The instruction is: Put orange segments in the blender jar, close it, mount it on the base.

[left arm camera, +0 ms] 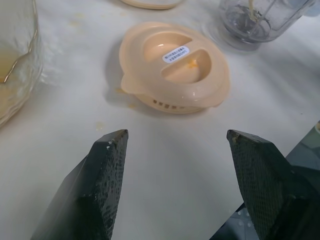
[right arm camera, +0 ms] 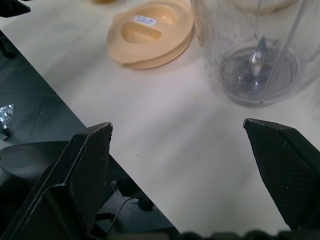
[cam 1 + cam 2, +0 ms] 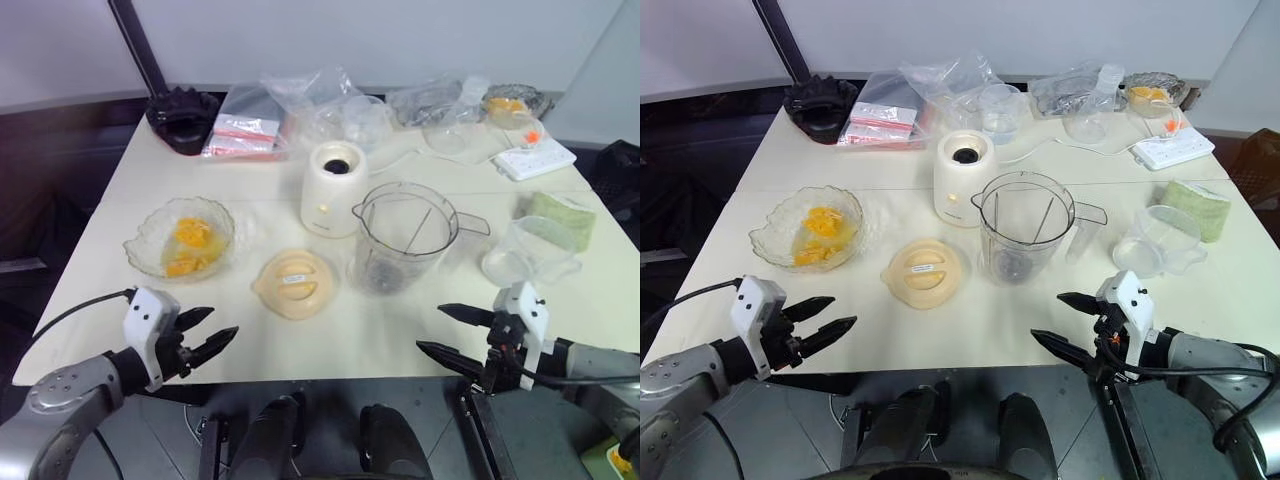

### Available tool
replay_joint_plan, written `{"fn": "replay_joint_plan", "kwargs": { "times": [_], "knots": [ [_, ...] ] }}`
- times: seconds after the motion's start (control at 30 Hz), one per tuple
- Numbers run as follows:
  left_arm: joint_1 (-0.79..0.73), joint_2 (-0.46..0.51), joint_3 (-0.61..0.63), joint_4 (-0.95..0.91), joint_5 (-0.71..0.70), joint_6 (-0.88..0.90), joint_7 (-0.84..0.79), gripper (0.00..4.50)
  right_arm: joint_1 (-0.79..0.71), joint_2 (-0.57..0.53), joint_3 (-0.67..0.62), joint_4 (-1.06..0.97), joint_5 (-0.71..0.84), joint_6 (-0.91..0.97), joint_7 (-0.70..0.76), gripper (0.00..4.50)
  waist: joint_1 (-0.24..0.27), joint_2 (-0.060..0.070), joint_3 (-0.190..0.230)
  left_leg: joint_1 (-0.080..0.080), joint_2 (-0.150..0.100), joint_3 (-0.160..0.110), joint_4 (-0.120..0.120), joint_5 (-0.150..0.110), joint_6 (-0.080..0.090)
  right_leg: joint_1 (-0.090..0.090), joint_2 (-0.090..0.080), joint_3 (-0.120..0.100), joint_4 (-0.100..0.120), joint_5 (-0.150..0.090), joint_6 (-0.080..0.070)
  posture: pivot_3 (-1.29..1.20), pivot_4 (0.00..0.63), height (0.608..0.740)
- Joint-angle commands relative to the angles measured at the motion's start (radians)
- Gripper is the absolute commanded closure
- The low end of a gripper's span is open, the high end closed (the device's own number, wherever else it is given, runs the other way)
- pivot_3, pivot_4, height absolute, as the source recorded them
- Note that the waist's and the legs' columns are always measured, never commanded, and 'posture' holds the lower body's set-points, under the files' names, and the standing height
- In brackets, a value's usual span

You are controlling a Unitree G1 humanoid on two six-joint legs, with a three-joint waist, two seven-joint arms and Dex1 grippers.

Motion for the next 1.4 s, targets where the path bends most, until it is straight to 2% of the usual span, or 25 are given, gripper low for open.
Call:
{"fn": "replay_joint_plan", "kwargs": {
  "times": [0.03, 0.6, 0.93, 1.07, 1.23, 1.3, 1.4],
  "knots": [
    [-0.003, -0.004, 0.003, -0.01, -0.014, -0.002, 0.003, 1.22, -0.021, -0.004, -0.019, -0.026, 0.006, -0.014, -0.01, 0.1, 0.0, 0.0, 0.0, 0.0, 0.0, 0.0, 0.0, 0.0, 0.0, 0.0, 0.0, 0.0, 0.0, 0.0, 0.0, 0.0, 0.15, 0.74],
    [-0.021, -0.01, 0.003, -0.013, -0.014, 0.005, 0.014, 1.22, -0.036, -0.009, 0.03, -0.024, -0.016, -0.015, -0.016, 0.1, 0.001, 0.0, 0.0, -0.001, 0.0, 0.0, -0.001, -0.001, 0.002, 0.001, 0.0, 0.0, -0.004, 0.0, 0.0, 0.0, 0.15, 0.74],
    [-0.09, 0.0, 0.029, 0.01, -0.029, 0.037, 0.054, 1.22, -0.071, -0.017, 0.052, -0.027, -0.013, 0.0, -0.014, 0.1, 0.001, 0.0, 0.0, 0.0, 0.0, 0.0, -0.001, -0.001, 0.002, 0.001, 0.0, -0.001, -0.005, 0.0, 0.0, 0.0, 0.15, 0.74],
    [-0.264, 0.023, 0.049, 0.074, 0.003, 0.094, 0.168, 1.22, -0.109, -0.023, 0.087, -0.055, 0.005, 0.026, -0.019, 0.1, 0.005, -0.001, 0.0, 0.0, 0.0, 0.0, 0.0, -0.001, 0.002, 0.001, 0.001, -0.002, -0.004, 0.001, 0.0, 0.0, 0.15, 0.74],
    [-0.619, 0.093, 0.073, 0.223, -0.078, 0.482, 0.326, 1.22, -0.163, -0.029, 0.113, -0.117, 0.06, 0.088, -0.036, 0.1, 0.004, -0.004, 0.001, 0.002, -0.001, -0.003, 0.002, -0.001, 0.002, 0.001, 0.002, -0.004, 0.0, 0.001, 0.001, 0.0, 0.15, 0.74],
    [-0.758, 0.107, 0.054, 0.298, -0.064, 0.572, 0.362, 1.22, -0.175, -0.031, 0.112, -0.14, 0.088, 0.111, -0.042, 0.1, 0.003, -0.007, 0.002, 0.002, -0.002, -0.003, 0.003, -0.001, 0.002, 0.0, 0.002, -0.004, 0.001, 0.001, 0.002, 0.0, 0.15, 0.74],
    [-0.873, 0.111, 0.015, 0.373, -0.018, 0.646, 0.404, 1.22, -0.17, -0.034, 0.101, -0.163, 0.112, 0.126, -0.046, 0.1, 0.001, -0.011, 0.004, 0.002, -0.003, -0.002, 0.003, -0.001, 0.002, 0.001, 0.002, -0.004, 0.005, 0.002, 0.006, 0.0, 0.15, 0.74]
  ]
}}
